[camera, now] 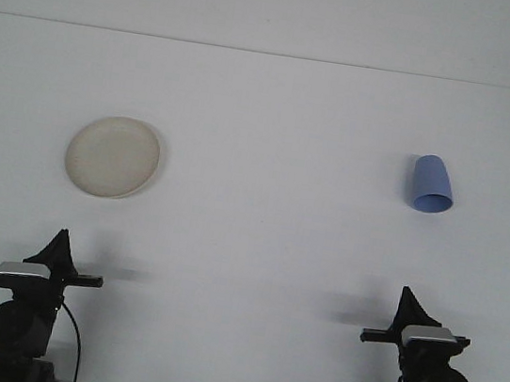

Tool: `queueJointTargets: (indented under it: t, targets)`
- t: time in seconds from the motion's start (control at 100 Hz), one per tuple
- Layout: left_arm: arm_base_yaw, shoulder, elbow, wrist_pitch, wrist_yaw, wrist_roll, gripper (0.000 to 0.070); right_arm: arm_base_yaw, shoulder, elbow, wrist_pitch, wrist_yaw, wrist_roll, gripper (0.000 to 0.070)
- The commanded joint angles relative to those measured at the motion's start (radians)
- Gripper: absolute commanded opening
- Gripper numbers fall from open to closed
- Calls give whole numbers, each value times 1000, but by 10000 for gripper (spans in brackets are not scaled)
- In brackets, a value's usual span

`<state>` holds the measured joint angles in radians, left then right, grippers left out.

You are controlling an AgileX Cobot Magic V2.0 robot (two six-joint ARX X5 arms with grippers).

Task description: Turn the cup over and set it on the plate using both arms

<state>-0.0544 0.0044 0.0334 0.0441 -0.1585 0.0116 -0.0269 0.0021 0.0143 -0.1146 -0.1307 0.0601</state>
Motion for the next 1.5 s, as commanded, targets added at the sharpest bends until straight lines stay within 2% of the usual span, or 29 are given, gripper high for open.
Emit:
queueJointTargets:
  t: [0.0,0.82,0.9,1.06,1.27,1.35,1.42,1.45,1.49]
  targets:
    - [2,-1,-19,10,-1,-4,12,0,-1,-2,13,0,12,4]
    - [2,-1,-19,10,-1,-4,13,0,-1,-2,13,0,13,4]
    - [2,-1,-19,10,-1,-4,12,0,-1,-2,13,-11,71,4]
    - [2,-1,-19,10,-1,-4,13,0,-1,-2,9,-12,289,4]
    - [2,-1,-19,10,-1,-4,13,0,-1,27,107,-8,458,2]
    - [2,-1,-19,10,-1,-4,13,0,14,101,84,36,437,3]
    - [2,-1,-19,10,-1,-4,12,0,54,193,34,77,367,16]
    - [2,-1,-19,10,-1,-4,13,0,81,237,11,93,328,55]
    - [2,-1,-19,10,-1,-4,12,0,128,293,-13,118,274,159]
